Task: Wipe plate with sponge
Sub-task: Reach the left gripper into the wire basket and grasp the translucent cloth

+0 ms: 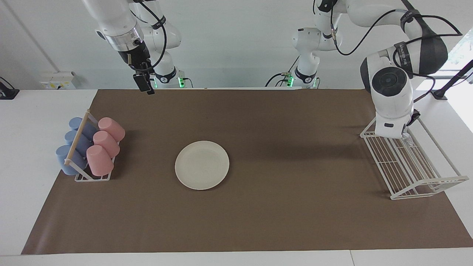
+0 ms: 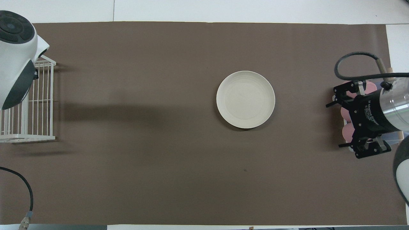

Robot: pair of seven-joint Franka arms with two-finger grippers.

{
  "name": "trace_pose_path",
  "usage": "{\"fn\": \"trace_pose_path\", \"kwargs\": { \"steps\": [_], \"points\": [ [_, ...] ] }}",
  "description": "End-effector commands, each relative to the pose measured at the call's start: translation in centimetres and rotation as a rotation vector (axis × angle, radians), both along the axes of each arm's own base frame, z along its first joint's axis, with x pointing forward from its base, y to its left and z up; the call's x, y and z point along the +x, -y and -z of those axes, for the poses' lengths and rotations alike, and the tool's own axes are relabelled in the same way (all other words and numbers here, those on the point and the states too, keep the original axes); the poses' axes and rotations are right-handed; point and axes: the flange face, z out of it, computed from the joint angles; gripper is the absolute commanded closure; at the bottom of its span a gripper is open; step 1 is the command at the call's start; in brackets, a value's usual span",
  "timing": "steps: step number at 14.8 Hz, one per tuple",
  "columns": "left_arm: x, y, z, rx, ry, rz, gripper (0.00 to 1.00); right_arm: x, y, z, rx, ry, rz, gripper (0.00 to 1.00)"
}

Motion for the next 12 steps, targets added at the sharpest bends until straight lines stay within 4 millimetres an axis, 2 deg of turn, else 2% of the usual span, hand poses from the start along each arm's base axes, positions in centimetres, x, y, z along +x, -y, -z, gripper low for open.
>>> {"fn": "trace_pose_path", "kwargs": {
  "steps": [1, 3, 5, 6, 9, 12],
  "points": [
    [-1.4, 1.8, -3.7, -0.203, -0.049, -0.084, 1.0, -1.0, -0.4, -0.3, 0.007, -0.005, 0.01, 0.0],
    [-3.9, 1.9, -7.6, -0.408, -0.056, -0.134, 1.0, -1.1, 0.3, -0.6, 0.009, -0.004, 0.019, 0.0],
    [-5.3, 1.4, -10.0, -0.63, -0.053, -0.179, 1.0, -1.0, 0.7, -0.6, 0.015, -0.001, 0.03, 0.0],
    [-5.8, 1.9, -11.3, -0.738, -0.032, -0.197, 1.0, -1.0, 0.7, -0.6, 0.015, 0.0, 0.031, 0.0],
    [-5.9, 2.9, -11.6, -0.963, -0.061, -0.297, 1.0, -1.1, 0.3, -0.5, 0.012, -0.004, 0.039, 0.0],
    [-7.5, 4.2, -9.8, -1.185, -0.037, -0.343, 1.0, -1.4, -0.1, -0.4, 0.007, -0.009, 0.066, 0.0]
  ]
}}
